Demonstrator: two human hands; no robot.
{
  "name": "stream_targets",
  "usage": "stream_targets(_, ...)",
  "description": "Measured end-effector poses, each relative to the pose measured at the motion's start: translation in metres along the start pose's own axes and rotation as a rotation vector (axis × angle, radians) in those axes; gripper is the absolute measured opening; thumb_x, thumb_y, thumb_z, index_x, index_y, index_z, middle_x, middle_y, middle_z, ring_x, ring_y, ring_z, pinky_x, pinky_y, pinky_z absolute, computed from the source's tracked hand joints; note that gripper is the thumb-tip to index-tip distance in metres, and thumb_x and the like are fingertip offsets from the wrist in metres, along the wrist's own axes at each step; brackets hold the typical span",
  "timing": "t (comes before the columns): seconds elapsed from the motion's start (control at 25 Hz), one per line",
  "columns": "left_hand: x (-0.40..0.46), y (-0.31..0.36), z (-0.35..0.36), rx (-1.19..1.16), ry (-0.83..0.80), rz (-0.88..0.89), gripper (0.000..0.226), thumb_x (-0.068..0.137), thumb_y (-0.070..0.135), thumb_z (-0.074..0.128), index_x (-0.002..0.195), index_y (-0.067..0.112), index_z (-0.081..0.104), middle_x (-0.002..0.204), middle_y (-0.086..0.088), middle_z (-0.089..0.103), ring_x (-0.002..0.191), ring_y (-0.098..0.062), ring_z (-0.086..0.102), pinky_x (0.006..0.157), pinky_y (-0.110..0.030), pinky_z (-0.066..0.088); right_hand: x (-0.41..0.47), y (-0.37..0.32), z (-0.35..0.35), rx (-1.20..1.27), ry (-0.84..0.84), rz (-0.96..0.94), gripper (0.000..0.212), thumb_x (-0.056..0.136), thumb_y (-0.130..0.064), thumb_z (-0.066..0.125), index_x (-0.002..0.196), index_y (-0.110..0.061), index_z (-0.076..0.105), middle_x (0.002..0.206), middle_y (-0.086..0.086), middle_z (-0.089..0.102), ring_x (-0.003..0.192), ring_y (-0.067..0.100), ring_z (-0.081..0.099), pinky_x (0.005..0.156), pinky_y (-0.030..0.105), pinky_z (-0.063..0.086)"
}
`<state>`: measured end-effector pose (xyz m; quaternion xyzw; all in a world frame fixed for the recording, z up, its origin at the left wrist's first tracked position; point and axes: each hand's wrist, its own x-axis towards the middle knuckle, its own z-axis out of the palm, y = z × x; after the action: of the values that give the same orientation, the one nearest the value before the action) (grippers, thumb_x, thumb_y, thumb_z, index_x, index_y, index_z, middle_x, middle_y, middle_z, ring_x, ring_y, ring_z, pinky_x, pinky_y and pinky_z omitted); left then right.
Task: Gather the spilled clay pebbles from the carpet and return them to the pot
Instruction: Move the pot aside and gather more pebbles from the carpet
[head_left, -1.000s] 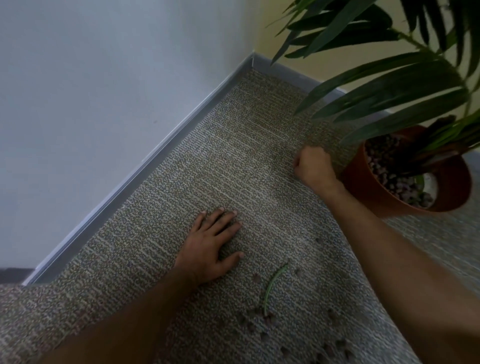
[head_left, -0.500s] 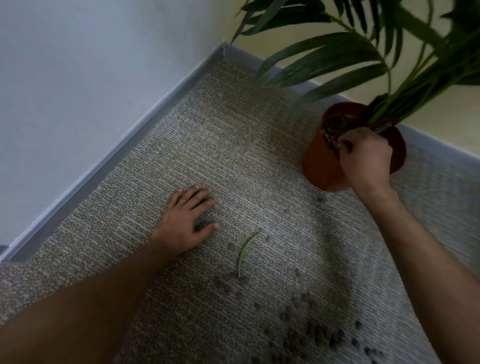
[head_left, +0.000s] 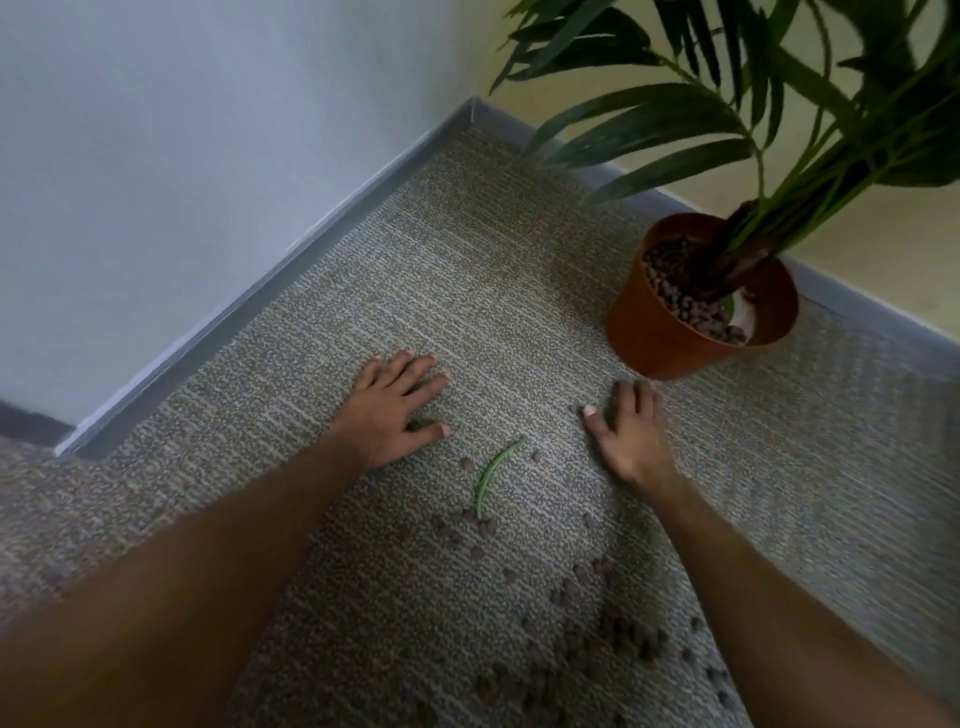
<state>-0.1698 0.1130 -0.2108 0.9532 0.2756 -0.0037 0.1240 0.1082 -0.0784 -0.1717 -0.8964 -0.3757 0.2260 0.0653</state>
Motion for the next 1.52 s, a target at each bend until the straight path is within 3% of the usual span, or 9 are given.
stream_targets(0.36, -0.042, 0.099, 0.016, -0.291, 0.010, 0.106, 0.061, 0.090, 0.044, 0.039, 0.145, 0.018, 0.038, 0.157, -0.002, 0.026, 0.147, -0.021, 0.012, 0.118, -0.032, -0.003, -0.073, -0.061, 0.059, -0.078, 0.121, -0.589, 0.044, 0.097, -0.032, 0.045, 0.131, -0.005, 0.050, 0.125, 0.013, 0.047, 0.119, 0.026, 0.043, 0.104, 0.038, 0.041)
stream_targets(0.52, -0.063, 0.089, 0.007, -0.458, 0.326, 0.042, 0.048, 0.076, 0.031, 0.048, 0.116, 0.013, 0.067, 0.131, -0.004, 0.060, 0.131, -0.024, 0.045, 0.116, -0.039, 0.026, -0.110, -0.055, 0.068, 0.028, 0.142, -0.640, 0.040, 0.096, -0.030, 0.045, 0.131, -0.013, 0.052, 0.125, 0.005, 0.051, 0.113, 0.019, 0.050, 0.095, 0.039, 0.049)
stream_targets(0.6, -0.071, 0.070, 0.003, -0.329, 0.331, -0.182, 0.057, 0.081, 0.044, 0.046, 0.132, 0.020, 0.053, 0.149, 0.000, 0.041, 0.143, -0.020, 0.025, 0.118, -0.050, 0.014, -0.108, -0.041, 0.054, 0.041, 0.148, -0.501, 0.051, 0.095, -0.043, 0.043, 0.140, -0.020, 0.043, 0.144, 0.006, 0.038, 0.129, 0.019, 0.040, 0.107, 0.047, 0.041)
stream_targets(0.68, -0.079, 0.065, 0.006, -0.265, 0.074, -0.308, 0.077, 0.085, 0.062, 0.039, 0.149, 0.022, 0.023, 0.160, 0.000, 0.008, 0.148, -0.019, -0.003, 0.118, -0.048, -0.006, -0.095, -0.033, 0.037, 0.042, -0.021, -0.311, 0.071, 0.092, -0.056, 0.045, 0.151, -0.025, 0.019, 0.161, 0.003, 0.008, 0.144, 0.023, 0.014, 0.117, 0.053, 0.020)
stream_targets(0.88, -0.084, 0.094, 0.002, -0.268, -0.212, -0.085, 0.097, 0.083, 0.064, 0.045, 0.152, 0.015, -0.005, 0.159, -0.006, -0.017, 0.145, -0.021, -0.020, 0.115, -0.041, -0.014, -0.088, -0.065, 0.033, 0.072, -0.267, -0.372, 0.087, 0.088, -0.040, 0.059, 0.153, -0.029, 0.003, 0.162, -0.007, -0.006, 0.148, 0.019, 0.001, 0.117, 0.049, 0.006)
stream_targets(1.08, -0.105, 0.109, -0.003, -0.496, -0.063, 0.071, 0.073, 0.077, 0.038, 0.063, 0.144, 0.021, 0.037, 0.158, 0.002, 0.020, 0.146, -0.018, 0.013, 0.120, -0.037, 0.008, -0.132, -0.061, 0.058, 0.192, -0.127, -0.456, 0.062, 0.085, -0.027, 0.060, 0.142, -0.025, 0.037, 0.142, -0.002, 0.047, 0.121, 0.008, 0.045, 0.110, 0.046, 0.038)
stream_targets(1.2, -0.107, 0.089, -0.015, -0.343, -0.057, -0.072, 0.093, 0.069, 0.054, 0.072, 0.145, 0.021, 0.032, 0.154, 0.000, 0.026, 0.138, -0.020, 0.028, 0.115, -0.045, 0.027, -0.138, -0.037, 0.046, 0.102, 0.020, -0.271, 0.071, 0.075, -0.049, 0.069, 0.138, -0.034, 0.038, 0.134, -0.007, 0.047, 0.112, 0.008, 0.046, 0.102, 0.041, 0.043)
stream_targets(1.32, -0.095, 0.087, -0.025, -0.210, -0.269, -0.155, 0.109, 0.057, 0.046, 0.085, 0.144, 0.021, 0.026, 0.142, -0.005, 0.028, 0.117, -0.023, 0.048, 0.105, -0.041, 0.043, -0.136, -0.045, 0.045, -0.017, -0.103, -0.224, 0.090, 0.068, -0.053, 0.077, 0.143, -0.034, 0.030, 0.134, -0.002, 0.038, 0.115, 0.014, 0.043, 0.101, 0.038, 0.039)
stream_targets(1.52, -0.084, 0.112, -0.024, -0.413, -0.219, -0.232, 0.048, 0.068, 0.016, 0.079, 0.113, 0.014, 0.061, 0.113, -0.010, 0.059, 0.098, -0.027, 0.060, 0.086, -0.030, 0.049, -0.152, -0.092, 0.076, 0.046, -0.037, -0.409, 0.048, 0.084, -0.017, 0.067, 0.130, -0.018, 0.054, 0.113, 0.002, 0.048, 0.088, 0.012, 0.049, 0.091, 0.024, 0.047)
